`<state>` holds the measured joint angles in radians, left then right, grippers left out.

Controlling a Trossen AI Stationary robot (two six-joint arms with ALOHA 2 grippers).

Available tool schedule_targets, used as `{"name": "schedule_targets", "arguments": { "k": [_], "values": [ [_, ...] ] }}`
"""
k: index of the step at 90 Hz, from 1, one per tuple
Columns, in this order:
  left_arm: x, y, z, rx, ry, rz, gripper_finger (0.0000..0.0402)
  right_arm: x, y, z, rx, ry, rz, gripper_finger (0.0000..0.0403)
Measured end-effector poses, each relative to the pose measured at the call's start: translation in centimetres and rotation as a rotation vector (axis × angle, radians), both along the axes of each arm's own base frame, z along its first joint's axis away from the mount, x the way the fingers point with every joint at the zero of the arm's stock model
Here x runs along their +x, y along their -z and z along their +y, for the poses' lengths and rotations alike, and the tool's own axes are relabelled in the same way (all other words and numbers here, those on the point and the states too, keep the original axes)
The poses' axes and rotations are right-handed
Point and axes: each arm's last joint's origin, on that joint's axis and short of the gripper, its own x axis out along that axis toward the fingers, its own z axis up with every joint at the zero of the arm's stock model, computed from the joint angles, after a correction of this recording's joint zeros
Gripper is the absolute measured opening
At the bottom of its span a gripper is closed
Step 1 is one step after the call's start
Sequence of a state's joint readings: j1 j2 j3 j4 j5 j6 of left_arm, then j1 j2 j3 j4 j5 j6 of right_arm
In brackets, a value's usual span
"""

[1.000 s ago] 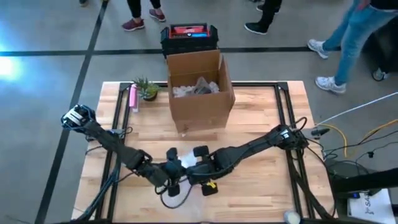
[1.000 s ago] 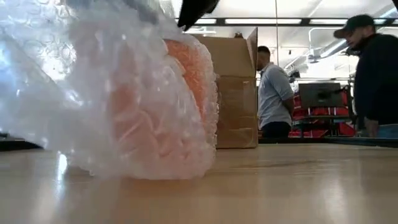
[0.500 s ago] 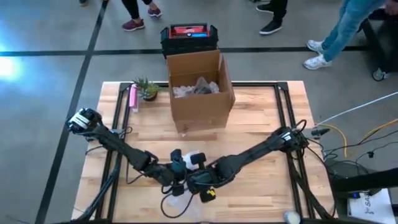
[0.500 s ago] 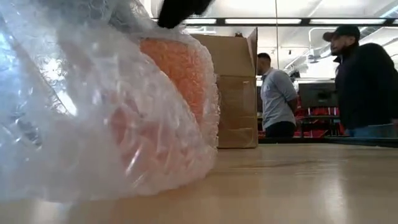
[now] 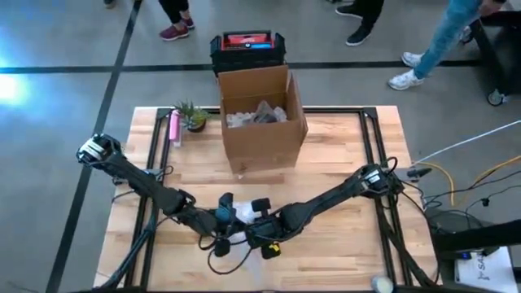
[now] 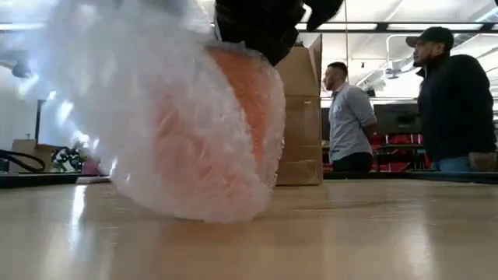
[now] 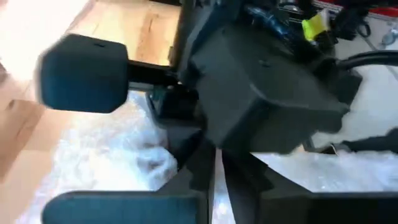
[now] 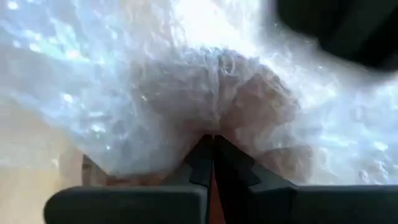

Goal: Wrap mug
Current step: Wrap the orange mug with transparent bubble wrap

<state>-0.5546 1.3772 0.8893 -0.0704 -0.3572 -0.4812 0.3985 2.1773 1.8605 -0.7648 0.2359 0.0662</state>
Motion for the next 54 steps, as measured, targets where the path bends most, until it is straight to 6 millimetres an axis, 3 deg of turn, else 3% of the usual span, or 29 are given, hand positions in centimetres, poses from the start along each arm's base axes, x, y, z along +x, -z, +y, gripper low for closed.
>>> {"name": "schedule_targets", "arguments": {
  "k": [14,21,31,40,54],
  "values": [
    [-3.0,-1.9,1.0,-0.114,-0.037,0.081,0.0031,0.3,-0.9,0.1,0.002,-0.019,-0.027,0.0000],
    [-4.6,-2.0,0.9,-0.176,-0.067,0.160,0.0024,0.4,-1.0,0.1,0.000,-0.024,-0.032,0.0000],
    [-6.6,0.2,0.3,-0.199,-0.112,0.304,0.0013,0.5,-0.9,-0.1,-0.001,-0.022,-0.030,0.0000],
    [-7.1,2.7,-0.6,-0.247,-0.130,0.336,0.0002,0.6,-0.9,-0.2,-0.001,-0.021,-0.033,0.0000],
    [-5.5,5.6,-2.0,-0.337,-0.052,0.161,0.0003,0.7,-1.0,-0.2,0.002,-0.019,-0.042,0.0000]
  ]
}}
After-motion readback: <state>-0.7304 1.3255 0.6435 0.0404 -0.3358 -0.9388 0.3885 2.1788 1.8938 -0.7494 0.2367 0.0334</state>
